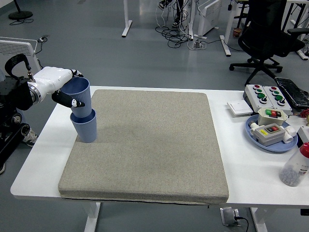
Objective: Push cup pick cup insert cup
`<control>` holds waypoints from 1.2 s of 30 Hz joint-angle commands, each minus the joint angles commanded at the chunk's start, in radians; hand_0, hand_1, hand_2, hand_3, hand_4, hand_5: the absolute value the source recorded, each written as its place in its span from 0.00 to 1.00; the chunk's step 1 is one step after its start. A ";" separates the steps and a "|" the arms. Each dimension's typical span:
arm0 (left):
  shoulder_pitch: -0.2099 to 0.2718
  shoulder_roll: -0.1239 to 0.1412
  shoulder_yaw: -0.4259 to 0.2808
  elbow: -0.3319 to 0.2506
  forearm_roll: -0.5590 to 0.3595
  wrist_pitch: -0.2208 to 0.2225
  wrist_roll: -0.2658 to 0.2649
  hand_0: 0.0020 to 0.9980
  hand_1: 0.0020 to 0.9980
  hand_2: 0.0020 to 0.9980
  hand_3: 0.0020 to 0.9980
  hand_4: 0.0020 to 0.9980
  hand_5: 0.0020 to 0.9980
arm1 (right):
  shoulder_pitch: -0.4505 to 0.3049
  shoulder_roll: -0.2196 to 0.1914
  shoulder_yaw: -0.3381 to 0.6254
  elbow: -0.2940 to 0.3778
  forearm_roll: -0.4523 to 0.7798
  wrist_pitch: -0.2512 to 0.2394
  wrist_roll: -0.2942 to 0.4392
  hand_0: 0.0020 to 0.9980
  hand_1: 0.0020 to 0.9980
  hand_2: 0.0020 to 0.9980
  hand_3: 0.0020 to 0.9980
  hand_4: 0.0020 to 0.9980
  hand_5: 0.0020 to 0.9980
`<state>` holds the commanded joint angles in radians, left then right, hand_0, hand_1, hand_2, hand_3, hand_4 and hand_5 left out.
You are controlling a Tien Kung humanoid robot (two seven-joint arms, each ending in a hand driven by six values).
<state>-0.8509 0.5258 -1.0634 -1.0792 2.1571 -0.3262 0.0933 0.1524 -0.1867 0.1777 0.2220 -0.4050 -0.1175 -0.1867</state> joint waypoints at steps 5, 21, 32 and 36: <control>-0.001 -0.004 0.004 0.006 -0.005 0.000 -0.002 0.40 0.48 0.46 0.54 0.60 0.23 | 0.002 0.000 -0.003 0.000 0.003 0.001 0.001 0.73 0.67 0.71 0.60 0.16 0.39; 0.001 -0.023 0.000 0.046 0.002 -0.006 -0.006 0.38 0.50 0.50 0.58 0.65 0.30 | 0.009 -0.003 -0.009 0.000 0.008 0.003 0.002 0.73 0.67 0.70 0.60 0.16 0.39; 0.000 -0.025 -0.009 0.057 -0.016 -0.024 -0.006 0.70 0.83 0.91 0.93 0.94 0.71 | 0.012 -0.002 -0.008 -0.001 0.005 0.003 0.002 0.73 0.67 0.70 0.60 0.16 0.39; 0.000 -0.026 -0.011 0.064 -0.020 -0.015 -0.007 0.81 0.91 1.00 1.00 0.97 0.74 | 0.013 -0.002 -0.007 -0.001 0.004 0.004 0.002 0.73 0.67 0.70 0.60 0.16 0.39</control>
<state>-0.8510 0.5002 -1.0742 -1.0151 2.1375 -0.3411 0.0859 0.1653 -0.1889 0.1707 0.2212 -0.4005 -0.1139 -0.1852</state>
